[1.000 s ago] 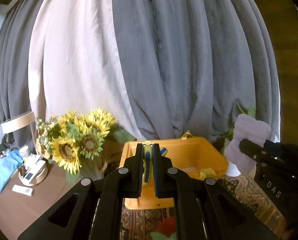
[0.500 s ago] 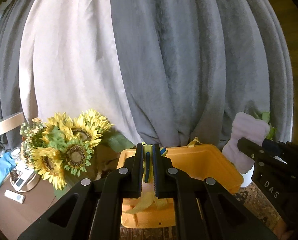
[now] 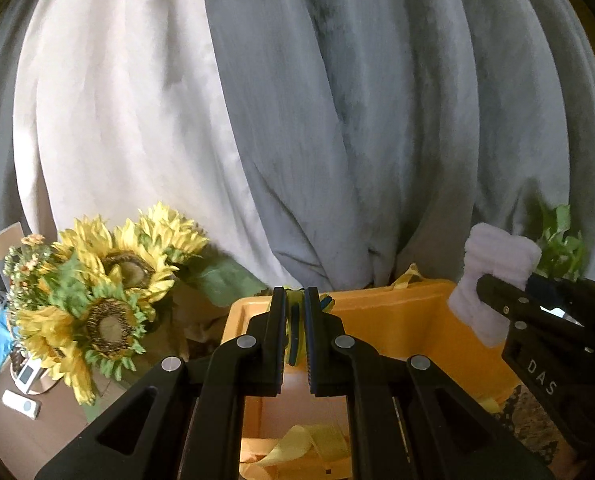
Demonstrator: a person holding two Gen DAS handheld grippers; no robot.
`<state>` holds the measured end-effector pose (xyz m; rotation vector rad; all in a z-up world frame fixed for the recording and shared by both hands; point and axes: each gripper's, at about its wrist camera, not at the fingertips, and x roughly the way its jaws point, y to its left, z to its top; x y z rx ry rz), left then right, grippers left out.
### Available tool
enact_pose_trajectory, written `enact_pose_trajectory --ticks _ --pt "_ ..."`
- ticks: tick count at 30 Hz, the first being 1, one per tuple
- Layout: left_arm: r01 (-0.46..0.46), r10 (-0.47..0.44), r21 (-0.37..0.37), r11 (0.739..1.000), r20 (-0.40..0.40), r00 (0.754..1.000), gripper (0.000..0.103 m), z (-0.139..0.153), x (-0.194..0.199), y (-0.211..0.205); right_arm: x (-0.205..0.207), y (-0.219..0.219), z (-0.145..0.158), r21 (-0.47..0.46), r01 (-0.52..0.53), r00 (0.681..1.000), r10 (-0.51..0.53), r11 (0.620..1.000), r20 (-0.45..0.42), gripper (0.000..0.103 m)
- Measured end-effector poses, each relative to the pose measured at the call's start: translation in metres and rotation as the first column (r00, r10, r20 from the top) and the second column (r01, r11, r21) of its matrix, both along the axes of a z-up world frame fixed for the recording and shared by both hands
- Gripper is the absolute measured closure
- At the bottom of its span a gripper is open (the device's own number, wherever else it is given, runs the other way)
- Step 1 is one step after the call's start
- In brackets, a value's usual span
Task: Organize soft objects
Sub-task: 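Lift both toys over the orange crate and open both grippers inside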
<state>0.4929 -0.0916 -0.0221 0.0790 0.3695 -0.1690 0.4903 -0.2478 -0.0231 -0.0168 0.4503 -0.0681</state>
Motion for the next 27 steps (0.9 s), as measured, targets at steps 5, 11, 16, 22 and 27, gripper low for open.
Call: enact_pose_trajectory --ticks 5,11,16,22,27 --pt "0.010 -0.009 0.005 1.000 -0.055 0.998 0.093 -0.010 0.019 -0.001 0.018 -0.001 -0.011 0.011 -0.004 0.998 0.004 1.000 -0.066 0.076" --pt "0.052 -0.054 -0.021 0.998 -0.155 0.986 0.093 -0.024 0.040 -0.002 0.041 -0.009 -0.029 0.064 -0.019 0.985 0.029 0.998 -0.173 0.076" --pt "0.099 -0.105 -0.037 0.994 -0.259 0.960 0.093 -0.035 0.061 -0.005 0.062 -0.011 -0.040 0.079 -0.037 0.964 0.056 0.996 -0.260 0.076" --pt "0.151 -0.144 -0.008 0.989 -0.346 0.927 0.090 -0.046 0.077 -0.013 0.082 -0.015 -0.052 0.116 -0.049 0.932 0.087 0.992 -0.352 0.071" --pt "0.152 -0.138 0.016 0.988 -0.345 0.928 0.067 -0.049 0.080 -0.014 0.083 -0.015 -0.056 0.112 -0.043 0.923 0.082 0.993 -0.375 0.051"
